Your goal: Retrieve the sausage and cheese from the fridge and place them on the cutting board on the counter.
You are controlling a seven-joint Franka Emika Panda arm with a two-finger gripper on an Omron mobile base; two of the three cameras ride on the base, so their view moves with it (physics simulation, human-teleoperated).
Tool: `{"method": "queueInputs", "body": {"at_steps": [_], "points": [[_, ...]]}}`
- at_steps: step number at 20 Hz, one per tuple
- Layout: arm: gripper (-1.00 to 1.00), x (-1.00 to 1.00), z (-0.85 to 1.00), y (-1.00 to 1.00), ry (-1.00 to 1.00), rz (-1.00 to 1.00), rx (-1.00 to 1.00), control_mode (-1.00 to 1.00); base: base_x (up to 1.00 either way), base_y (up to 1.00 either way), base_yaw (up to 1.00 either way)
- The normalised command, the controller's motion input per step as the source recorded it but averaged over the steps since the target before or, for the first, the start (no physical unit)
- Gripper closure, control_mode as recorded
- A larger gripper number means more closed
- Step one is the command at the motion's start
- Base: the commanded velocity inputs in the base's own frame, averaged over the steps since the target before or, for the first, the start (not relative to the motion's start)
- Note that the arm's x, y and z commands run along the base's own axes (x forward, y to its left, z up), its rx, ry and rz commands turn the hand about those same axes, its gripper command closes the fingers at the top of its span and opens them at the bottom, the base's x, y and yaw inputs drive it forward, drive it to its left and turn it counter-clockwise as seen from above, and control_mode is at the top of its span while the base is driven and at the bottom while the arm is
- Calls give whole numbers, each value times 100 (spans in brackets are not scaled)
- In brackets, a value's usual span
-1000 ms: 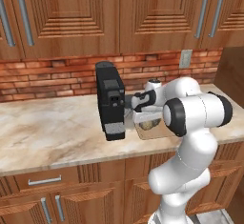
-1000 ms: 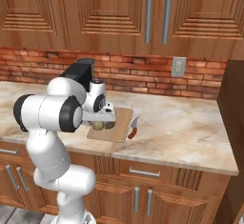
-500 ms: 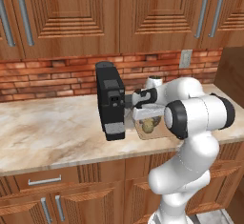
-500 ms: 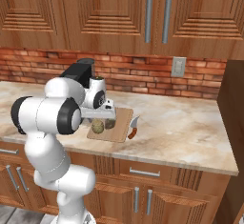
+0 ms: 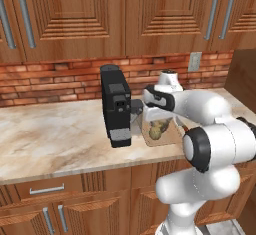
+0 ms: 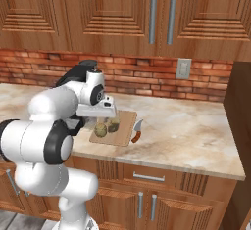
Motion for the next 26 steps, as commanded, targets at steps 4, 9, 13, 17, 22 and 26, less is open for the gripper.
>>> {"method": "queueInputs", "body": {"at_steps": [4, 9, 13, 17, 22, 26], "points": [[-100, -100, 17, -6, 0, -9, 2, -100, 0, 0, 0], [-100, -84, 53, -26, 0, -12, 3, -100, 0, 0, 0], [-100, -43, 82, -23, 0, -8, 0, -100, 0, 0, 0], [-100, -24, 83, -9, -2, -7, 0, -100, 0, 0, 0], [-100, -49, 38, 2, -18, -9, 0, -100, 0, 0, 0], [-100, -47, 10, 8, -26, -4, 0, -100, 0, 0, 0]]}}
